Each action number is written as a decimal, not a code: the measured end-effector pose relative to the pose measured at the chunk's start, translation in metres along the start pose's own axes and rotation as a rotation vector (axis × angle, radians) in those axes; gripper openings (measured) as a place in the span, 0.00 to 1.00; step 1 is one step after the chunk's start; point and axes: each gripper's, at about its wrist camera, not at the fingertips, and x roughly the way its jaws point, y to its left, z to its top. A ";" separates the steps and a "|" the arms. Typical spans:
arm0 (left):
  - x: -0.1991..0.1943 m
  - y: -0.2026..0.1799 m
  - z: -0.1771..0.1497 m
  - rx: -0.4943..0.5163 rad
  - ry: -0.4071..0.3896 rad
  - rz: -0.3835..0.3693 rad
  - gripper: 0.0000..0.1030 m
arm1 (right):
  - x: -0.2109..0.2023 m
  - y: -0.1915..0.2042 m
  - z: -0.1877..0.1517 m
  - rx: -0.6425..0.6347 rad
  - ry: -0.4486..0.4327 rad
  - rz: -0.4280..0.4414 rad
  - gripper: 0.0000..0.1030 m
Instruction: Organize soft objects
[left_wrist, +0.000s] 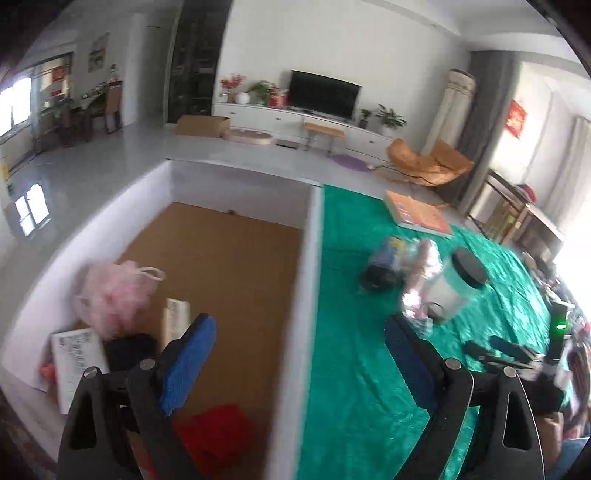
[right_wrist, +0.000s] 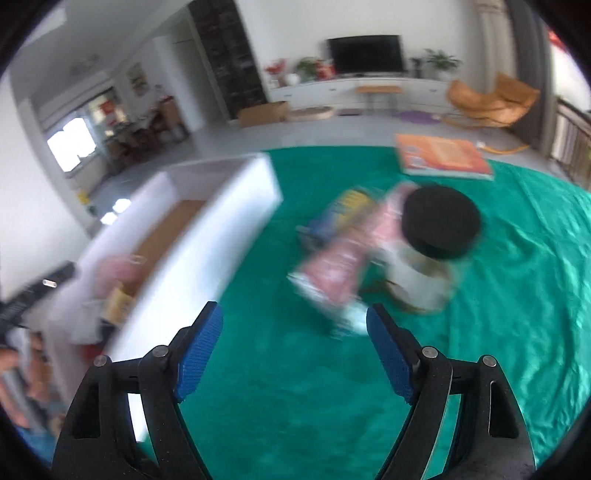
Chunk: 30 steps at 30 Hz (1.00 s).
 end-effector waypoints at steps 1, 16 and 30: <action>0.009 -0.022 -0.007 0.029 0.024 -0.049 0.90 | 0.011 -0.025 -0.014 0.015 0.024 -0.083 0.80; 0.179 -0.123 -0.073 0.327 0.202 0.022 0.91 | 0.016 -0.127 -0.074 0.167 0.027 -0.290 0.83; 0.184 -0.122 -0.068 0.308 0.216 0.020 1.00 | 0.018 -0.129 -0.077 0.155 0.036 -0.269 0.91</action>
